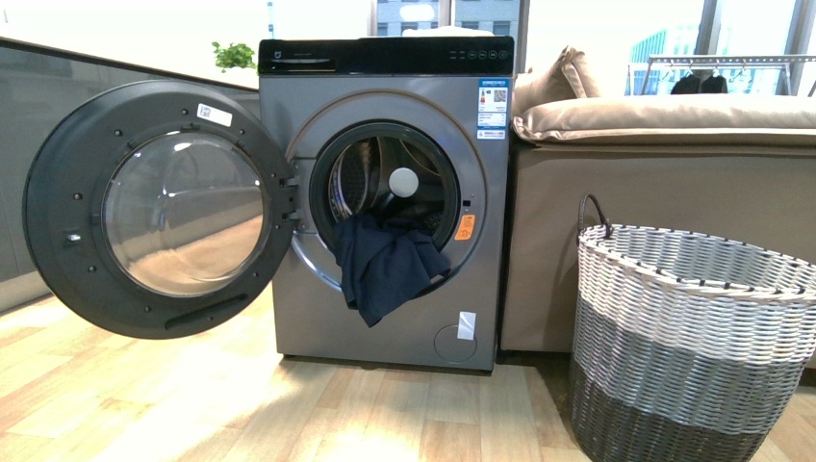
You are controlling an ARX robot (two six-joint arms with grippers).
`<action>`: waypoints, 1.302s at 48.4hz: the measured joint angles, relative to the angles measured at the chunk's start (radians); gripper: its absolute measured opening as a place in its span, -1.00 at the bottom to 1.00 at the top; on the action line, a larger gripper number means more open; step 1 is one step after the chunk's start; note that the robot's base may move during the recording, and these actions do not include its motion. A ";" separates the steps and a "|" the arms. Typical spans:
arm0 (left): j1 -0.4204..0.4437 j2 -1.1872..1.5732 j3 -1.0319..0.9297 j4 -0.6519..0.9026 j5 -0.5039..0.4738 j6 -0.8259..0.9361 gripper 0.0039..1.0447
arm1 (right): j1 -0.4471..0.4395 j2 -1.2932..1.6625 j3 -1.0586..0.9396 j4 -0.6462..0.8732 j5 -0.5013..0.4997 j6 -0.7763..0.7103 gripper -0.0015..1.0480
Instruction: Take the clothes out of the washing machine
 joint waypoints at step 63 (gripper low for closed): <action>0.000 0.000 0.000 0.000 0.000 0.000 0.88 | 0.000 0.000 0.000 0.000 0.000 0.000 0.85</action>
